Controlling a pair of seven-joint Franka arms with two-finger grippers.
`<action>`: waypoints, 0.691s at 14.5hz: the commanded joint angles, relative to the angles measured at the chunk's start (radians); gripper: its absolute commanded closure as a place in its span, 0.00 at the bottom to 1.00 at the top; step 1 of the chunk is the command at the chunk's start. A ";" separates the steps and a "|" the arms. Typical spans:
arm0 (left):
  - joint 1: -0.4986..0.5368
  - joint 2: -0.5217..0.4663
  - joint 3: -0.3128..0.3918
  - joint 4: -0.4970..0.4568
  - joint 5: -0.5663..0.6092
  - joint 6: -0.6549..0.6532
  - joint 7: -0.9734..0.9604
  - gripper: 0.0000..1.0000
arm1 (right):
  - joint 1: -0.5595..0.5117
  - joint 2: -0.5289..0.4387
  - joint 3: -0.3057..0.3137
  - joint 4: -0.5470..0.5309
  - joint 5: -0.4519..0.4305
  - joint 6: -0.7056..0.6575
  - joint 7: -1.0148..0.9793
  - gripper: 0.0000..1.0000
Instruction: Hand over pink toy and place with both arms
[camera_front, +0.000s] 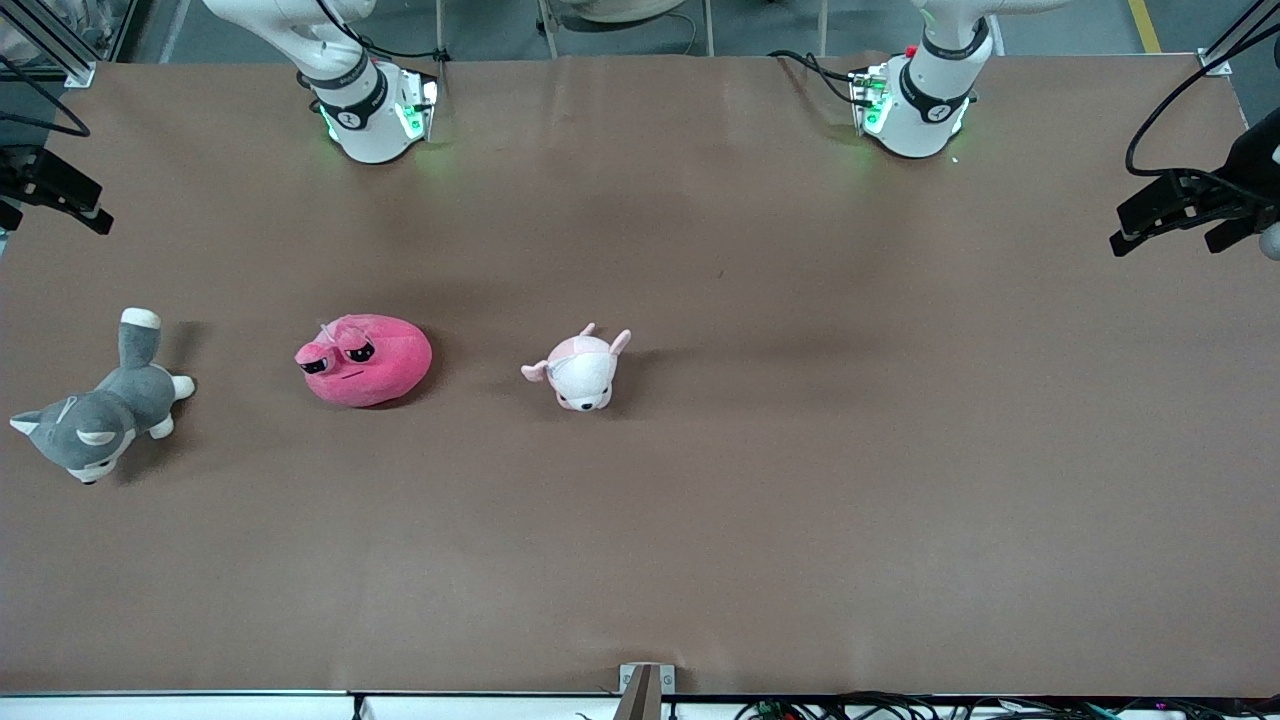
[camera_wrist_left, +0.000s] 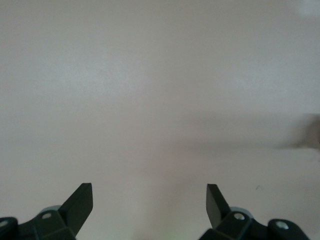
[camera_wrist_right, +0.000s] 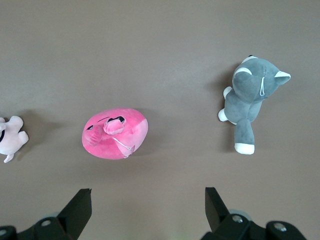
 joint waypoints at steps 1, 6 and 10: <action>-0.007 -0.002 0.003 0.009 0.001 -0.003 0.017 0.00 | 0.008 0.035 0.001 0.065 -0.006 -0.046 -0.004 0.00; 0.002 0.001 0.007 0.009 -0.004 -0.003 0.018 0.00 | 0.008 0.086 0.001 0.139 -0.002 -0.095 -0.006 0.00; 0.004 0.007 0.008 0.006 -0.004 -0.003 0.018 0.00 | 0.006 0.086 0.001 0.129 0.001 -0.106 -0.006 0.00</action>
